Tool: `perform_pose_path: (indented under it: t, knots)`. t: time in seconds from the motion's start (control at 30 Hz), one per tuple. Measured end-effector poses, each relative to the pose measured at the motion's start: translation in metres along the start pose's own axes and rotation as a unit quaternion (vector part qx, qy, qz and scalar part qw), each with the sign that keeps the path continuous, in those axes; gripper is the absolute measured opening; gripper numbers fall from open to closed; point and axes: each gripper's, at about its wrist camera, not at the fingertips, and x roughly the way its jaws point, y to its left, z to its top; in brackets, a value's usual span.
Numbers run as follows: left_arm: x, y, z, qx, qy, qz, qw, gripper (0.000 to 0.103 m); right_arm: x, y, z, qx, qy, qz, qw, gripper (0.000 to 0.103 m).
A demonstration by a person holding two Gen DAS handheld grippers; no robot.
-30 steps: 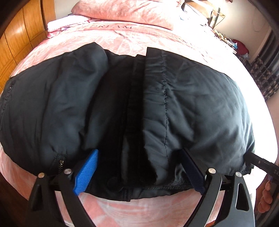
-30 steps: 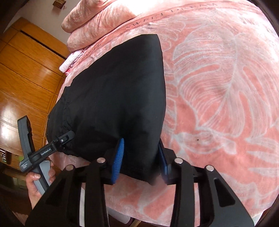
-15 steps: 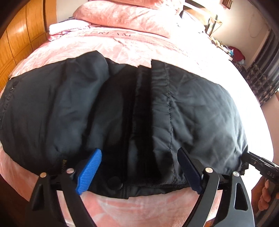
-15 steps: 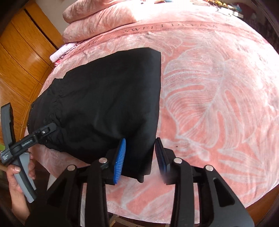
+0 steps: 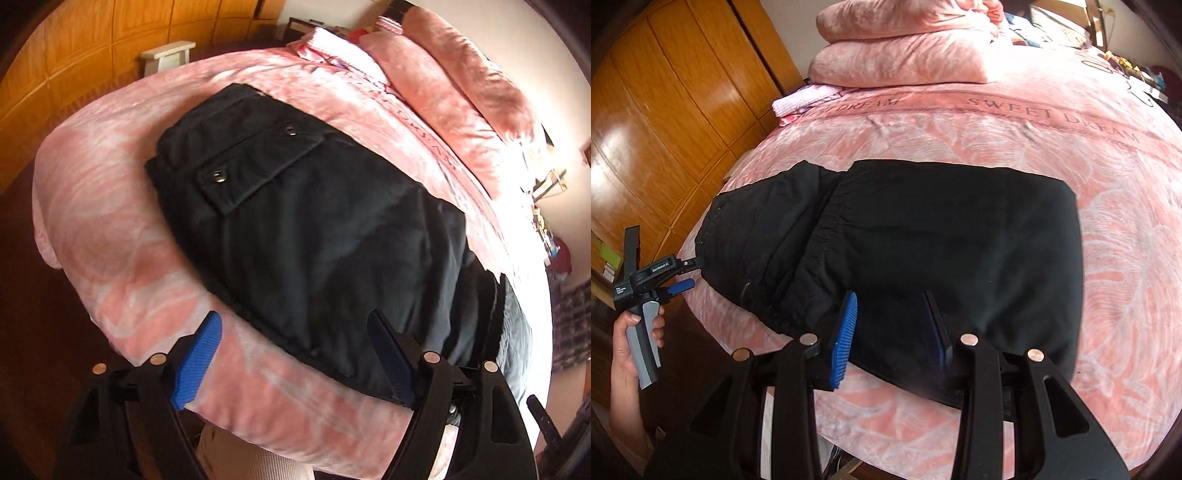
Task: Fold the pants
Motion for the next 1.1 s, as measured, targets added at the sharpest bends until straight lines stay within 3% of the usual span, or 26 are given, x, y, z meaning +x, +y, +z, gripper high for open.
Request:
perform_pose_path:
  t: [0.07, 0.17, 0.3, 0.53, 0.63, 0.77, 0.83, 0.93, 1.0, 1.1]
  knots:
    - [0.006, 0.015, 0.004, -0.012, 0.007, 0.008, 0.9999, 0.081, 0.016, 0.02, 0.007, -0.016, 0.009, 0.014, 1.0, 0.036]
    - [0.024, 0.03, 0.008, -0.041, 0.033, -0.026, 0.9983, 0.081, 0.037, 0.05, 0.011, -0.047, 0.031, 0.028, 0.998, 0.036]
    - [0.041, 0.047, 0.013, -0.084, 0.051, -0.05, 0.9939, 0.081, 0.065, 0.072, 0.011, -0.08, 0.051, -0.005, 0.995, 0.037]
    - [0.047, 0.069, 0.02, -0.16, 0.052, -0.101, 0.9806, 0.079, 0.086, 0.051, 0.01, -0.04, 0.079, 0.014, 0.996, 0.036]
    - [0.049, 0.071, 0.02, -0.157, 0.05, -0.104, 0.9808, 0.078, 0.087, 0.05, 0.009, -0.042, 0.079, 0.012, 0.996, 0.036]
    - [0.051, 0.064, 0.025, -0.144, 0.041, -0.111, 0.9825, 0.065, 0.088, 0.055, 0.007, -0.055, 0.075, -0.004, 0.996, 0.038]
    - [0.059, 0.059, 0.029, -0.154, 0.049, -0.135, 0.9777, 0.065, 0.089, 0.059, 0.006, -0.065, 0.073, -0.012, 0.995, 0.038]
    - [0.07, 0.062, 0.033, -0.17, 0.052, -0.139, 0.9742, 0.065, 0.09, 0.058, 0.006, -0.066, 0.073, -0.011, 0.995, 0.038]
    - [0.072, 0.068, 0.035, -0.193, 0.049, -0.157, 0.9673, 0.065, 0.091, 0.055, 0.006, -0.059, 0.074, -0.005, 0.995, 0.037]
    - [0.072, 0.079, 0.04, -0.219, 0.039, -0.175, 0.9591, 0.057, 0.092, 0.054, 0.006, -0.059, 0.073, -0.002, 0.996, 0.037]
